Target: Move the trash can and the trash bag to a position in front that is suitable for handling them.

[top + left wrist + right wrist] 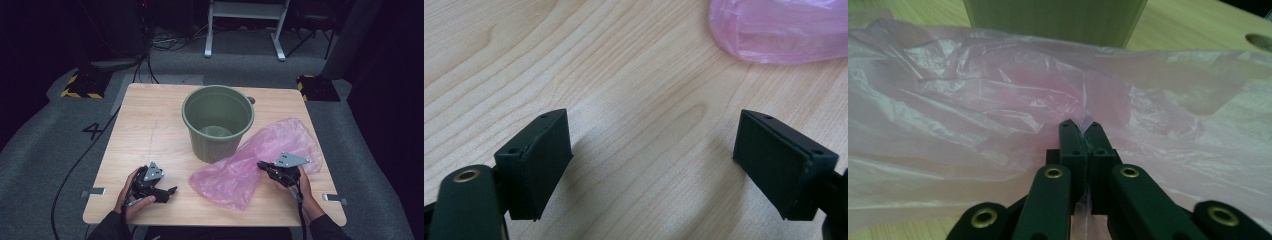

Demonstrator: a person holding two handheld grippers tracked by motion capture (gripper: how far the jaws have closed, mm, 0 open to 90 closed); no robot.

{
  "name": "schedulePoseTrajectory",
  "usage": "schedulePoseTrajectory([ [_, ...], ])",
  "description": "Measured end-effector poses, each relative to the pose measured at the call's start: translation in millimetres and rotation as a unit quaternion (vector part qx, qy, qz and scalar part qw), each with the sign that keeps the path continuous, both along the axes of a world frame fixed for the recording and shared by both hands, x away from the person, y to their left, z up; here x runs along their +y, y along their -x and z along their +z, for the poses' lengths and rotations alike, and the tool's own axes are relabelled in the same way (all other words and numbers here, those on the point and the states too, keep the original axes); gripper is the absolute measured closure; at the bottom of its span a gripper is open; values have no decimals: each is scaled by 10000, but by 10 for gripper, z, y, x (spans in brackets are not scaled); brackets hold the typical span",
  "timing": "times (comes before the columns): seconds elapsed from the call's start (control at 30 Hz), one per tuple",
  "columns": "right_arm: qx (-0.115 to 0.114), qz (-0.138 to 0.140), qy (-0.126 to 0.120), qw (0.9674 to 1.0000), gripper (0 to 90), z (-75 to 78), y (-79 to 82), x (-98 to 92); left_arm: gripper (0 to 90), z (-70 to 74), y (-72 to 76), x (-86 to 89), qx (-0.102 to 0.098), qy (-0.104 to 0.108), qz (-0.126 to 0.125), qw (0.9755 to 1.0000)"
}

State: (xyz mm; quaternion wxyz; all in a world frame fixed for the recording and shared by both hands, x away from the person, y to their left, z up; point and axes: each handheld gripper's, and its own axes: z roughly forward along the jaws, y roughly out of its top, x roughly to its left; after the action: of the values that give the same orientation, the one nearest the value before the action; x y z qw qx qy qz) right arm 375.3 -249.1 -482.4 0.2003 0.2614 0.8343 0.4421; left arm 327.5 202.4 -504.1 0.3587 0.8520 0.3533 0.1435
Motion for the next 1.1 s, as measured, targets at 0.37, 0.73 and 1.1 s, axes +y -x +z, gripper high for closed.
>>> schedulePoseTrajectory([
  [0.37, -263, -58, -196, 9994, 895, 127, 59, -97, 129, -2, -56, 3, 23, -4, -60, 10000],
  [0.73, -422, -108, -427, 9981, 896, 217, 72, -146, 130, -2, -56, 3, 21, -7, -60, 10000],
  [1.1, -638, -90, -620, 9960, 897, 344, 132, -198, 128, -2, -57, 3, 18, -11, -64, 10000],
])
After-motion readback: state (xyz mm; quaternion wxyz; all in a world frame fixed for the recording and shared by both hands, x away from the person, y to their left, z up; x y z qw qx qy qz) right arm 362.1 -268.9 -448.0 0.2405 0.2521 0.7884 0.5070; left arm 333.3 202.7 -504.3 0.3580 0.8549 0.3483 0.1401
